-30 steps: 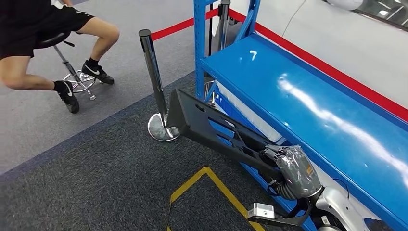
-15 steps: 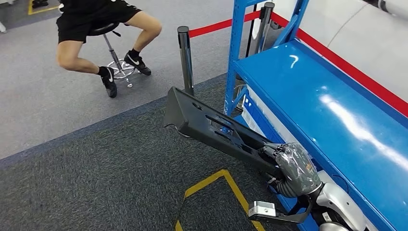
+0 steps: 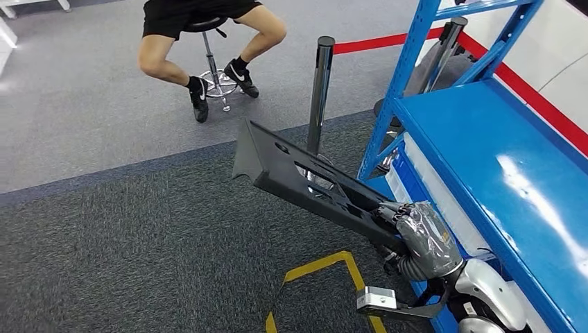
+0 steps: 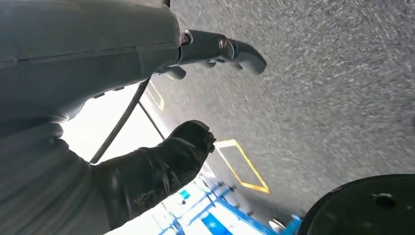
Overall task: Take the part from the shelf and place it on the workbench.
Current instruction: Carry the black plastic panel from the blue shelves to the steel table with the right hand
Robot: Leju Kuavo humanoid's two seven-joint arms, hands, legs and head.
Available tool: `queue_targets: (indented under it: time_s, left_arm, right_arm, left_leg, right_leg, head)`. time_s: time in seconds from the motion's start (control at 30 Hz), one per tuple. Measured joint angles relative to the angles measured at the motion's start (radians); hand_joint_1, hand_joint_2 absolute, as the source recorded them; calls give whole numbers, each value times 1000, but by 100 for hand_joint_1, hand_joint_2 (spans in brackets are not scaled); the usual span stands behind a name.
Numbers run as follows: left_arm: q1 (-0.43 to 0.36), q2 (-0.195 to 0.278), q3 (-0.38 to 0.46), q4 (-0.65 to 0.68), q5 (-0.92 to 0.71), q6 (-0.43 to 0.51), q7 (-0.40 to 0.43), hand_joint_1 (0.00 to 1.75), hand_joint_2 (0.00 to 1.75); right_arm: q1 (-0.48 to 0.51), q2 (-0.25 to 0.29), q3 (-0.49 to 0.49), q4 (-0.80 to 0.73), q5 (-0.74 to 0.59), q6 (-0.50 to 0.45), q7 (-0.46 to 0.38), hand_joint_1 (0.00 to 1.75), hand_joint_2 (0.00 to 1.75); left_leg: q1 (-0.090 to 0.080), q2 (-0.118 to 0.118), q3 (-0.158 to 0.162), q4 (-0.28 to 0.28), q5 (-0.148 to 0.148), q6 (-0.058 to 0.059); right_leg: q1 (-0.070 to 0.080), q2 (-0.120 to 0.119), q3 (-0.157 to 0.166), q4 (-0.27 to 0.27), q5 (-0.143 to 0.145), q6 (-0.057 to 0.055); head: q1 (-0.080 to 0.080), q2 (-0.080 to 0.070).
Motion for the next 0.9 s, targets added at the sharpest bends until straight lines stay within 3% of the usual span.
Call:
queue_targets:
  time_s: [0.03, 0.07, 0.1, 0.17, 0.23, 0.3, 0.33, 0.37, 0.43, 0.5, 0.53, 0.57, 0.6, 0.67, 0.73, 0.8, 0.83, 0.9]
  left_arm:
    - [0, -1, 0, 0, 2, 0, 2, 0, 175]
    - [-1, -2, 0, 0, 3, 1, 3, 0, 175]
    - [-1, -2, 0, 0, 4, 2, 4, 0, 175]
    - [-3, -2, 0, 0, 6, 5, 8, 0, 175]
    - [-4, -3, 0, 0, 11, 10, 14, 0, 175]
    - [0, -4, 1, 1, 24, 15, 22, 0, 175]
    - [1, -5, 2, 1, 33, 19, 25, 0, 175]
    - [0, -5, 3, 1, 42, 23, 27, 0, 175]
    - [-5, -8, 7, 2, 59, 33, 29, 0, 175]
    - [-11, -13, 13, 2, 71, 42, 32, 0, 175]
    - [-12, -17, 16, 2, 75, 45, 35, 0, 175]
    - [-13, -21, 18, 2, 78, 46, 37, 0, 175]
    - [-13, -25, 20, 2, 80, 47, 38, 0, 175]
    - [-14, -31, 21, 2, 81, 52, 39, 0, 175]
    - [-12, -33, 21, 5, 80, 59, 38, 0, 175]
    - [-8, -34, 22, 9, 80, 64, 36, 0, 175]
    - [-5, -34, 22, 12, 80, 65, 35, 0, 175]
    - [-4, -37, 22, 14, 80, 66, 33, 0, 175]
  right_arm:
    - [0, 3, 1, 0, 1, 1, 0, 175, 175]
    - [-1, 5, 2, 0, 2, 1, 0, 175, 175]
    - [-3, 7, 2, 0, 2, 1, 0, 175, 175]
    - [-6, 9, 1, 0, 2, 1, 0, 175, 175]
    - [-7, 10, 1, -2, 3, 1, 0, 175, 175]
    - [-12, 17, 1, -3, 6, 7, 0, 175, 175]
    - [-18, 26, 4, -3, 13, 14, 3, 175, 175]
    - [-25, 41, 9, -3, 24, 21, 9, 175, 175]
    - [-43, 79, 31, 1, 52, 28, 33, 175, 175]
    - [-61, 120, 64, 12, 76, 25, 60, 175, 175]
    - [-69, 137, 79, 18, 83, 22, 69, 175, 175]
    - [-75, 149, 91, 24, 87, 19, 74, 175, 175]
    - [-82, 158, 98, 27, 88, 15, 76, 175, 175]
    - [-95, 170, 107, 31, 86, 5, 76, 175, 175]
    - [-103, 174, 110, 36, 82, -5, 76, 175, 175]
    - [-106, 175, 113, 41, 77, -10, 75, 175, 175]
    - [-106, 176, 115, 44, 75, -12, 75, 175, 175]
    - [-108, 176, 118, 48, 74, -18, 75, 175, 175]
  left_leg:
    - [0, -14, 0, 3, -1, 0]
    - [0, -30, 0, 8, -4, -1]
    - [1, -45, 0, 15, -7, -3]
    - [2, -72, -9, 32, -15, -10]
    - [4, -97, -24, 41, -15, -22]
    - [8, -117, -34, 40, -11, -35]
    - [8, -102, -38, 45, -14, -41]
    - [7, -73, -49, 67, -26, -46]
    - [6, -1, -98, 169, -78, -56]
    - [10, 26, -160, 284, -123, -63]
    - [12, 29, -171, 303, -121, -64]
    - [12, 33, -163, 284, -102, -64]
    - [12, 41, -134, 230, -70, -62]
    - [5, 78, -62, 93, -18, -51]
    - [-5, 94, -32, 32, -4, -38]
    - [-8, 71, -32, 27, -1, -27]
    - [-7, 61, -28, 20, 3, -21]
    - [-1, 41, -17, 3, 10, -9]
  right_leg:
    - [0, 3, -11, 13, 11, 1]
    - [-1, 5, -5, -12, 41, 1]
    - [-3, 14, 19, -72, 83, 1]
    - [-11, 66, 66, -184, 132, 2]
    - [-12, 99, 78, -221, 134, 1]
    - [-9, 76, 79, -229, 137, -7]
    - [-11, 63, 83, -235, 140, -14]
    - [-11, 48, 87, -241, 142, -21]
    - [-8, 17, 94, -249, 142, -32]
    - [-3, -13, 96, -249, 139, -37]
    - [-1, -29, 96, -248, 137, -37]
    - [0, -45, 98, -248, 135, -37]
    - [1, -60, 102, -248, 132, -36]
    - [5, -87, 110, -249, 124, -31]
    - [9, -108, 116, -251, 119, -23]
    - [11, -126, 121, -256, 118, -13]
    - [10, -120, 123, -254, 113, -9]
    - [7, -69, 103, -203, 78, -4]
  head:
    - [0, 0]
    - [0, 0]
    - [0, 0]
    - [0, 0]
    - [-1, 0]
    - [-1, 0]
    - [-2, 0]
    - [-2, 0]
    - [-4, 0]
    - [-4, 0]
    - [-4, 0]
    - [-4, 0]
    - [-4, 0]
    - [-4, 0]
    - [-4, 0]
    - [-4, 0]
    - [-4, 0]
    - [-4, 0]
